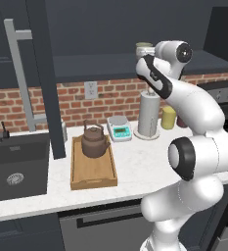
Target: Pick the kettle from the counter and place it on the tray. Then pick the mug from the cabinet and place it on the tray. Then close the cabinet doors.
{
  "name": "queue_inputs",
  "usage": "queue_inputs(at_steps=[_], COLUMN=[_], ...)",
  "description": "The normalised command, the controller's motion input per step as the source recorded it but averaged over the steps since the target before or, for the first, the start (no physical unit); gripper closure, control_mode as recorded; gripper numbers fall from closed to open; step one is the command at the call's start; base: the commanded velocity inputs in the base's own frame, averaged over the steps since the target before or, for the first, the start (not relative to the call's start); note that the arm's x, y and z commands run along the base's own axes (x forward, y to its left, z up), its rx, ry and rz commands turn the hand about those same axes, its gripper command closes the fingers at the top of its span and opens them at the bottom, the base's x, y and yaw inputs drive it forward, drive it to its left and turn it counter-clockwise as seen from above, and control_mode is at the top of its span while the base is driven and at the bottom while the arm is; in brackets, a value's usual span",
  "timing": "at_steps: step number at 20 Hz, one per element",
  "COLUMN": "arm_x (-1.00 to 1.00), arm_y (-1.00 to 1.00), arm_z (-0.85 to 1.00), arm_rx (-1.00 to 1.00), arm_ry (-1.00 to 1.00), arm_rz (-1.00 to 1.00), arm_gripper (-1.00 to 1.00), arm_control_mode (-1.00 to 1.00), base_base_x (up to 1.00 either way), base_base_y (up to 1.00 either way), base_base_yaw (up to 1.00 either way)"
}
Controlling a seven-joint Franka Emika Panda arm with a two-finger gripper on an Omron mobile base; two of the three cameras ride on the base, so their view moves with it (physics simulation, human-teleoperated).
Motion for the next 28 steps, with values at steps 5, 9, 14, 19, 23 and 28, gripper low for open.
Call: queue_inputs(at_steps=[5, 9, 14, 19, 23, 28], arm_x=[0.09, 0.10, 0.13, 0.11, 0.02, 0.00], arm_y=[0.00, 0.00, 0.00, 0.00, 0.00, -0.01], arm_z=[-0.06, -0.07, -0.06, -0.04, -0.03, -0.03], arm_rx=[0.00, 0.00, 0.00, 0.00, 0.00, 0.00], arm_ry=[0.00, 0.00, 0.00, 0.00, 0.00, 0.00], arm_rz=[0.01, 0.01, 0.01, 0.01, 0.01, 0.02], arm_gripper=[-1.00, -1.00, -1.00, -1.00, 1.00, 1.00], arm_control_mode=[-1.00, -1.00, -1.00, -1.00, -1.00, -1.00], base_base_x=[0.00, 0.00, 0.00, 0.00, 0.00, 0.00], base_base_y=[0.00, 0.00, 0.00, 0.00, 0.00, 0.00], base_base_yaw=[0.00, 0.00, 0.00, 0.00, 0.00, 0.00])
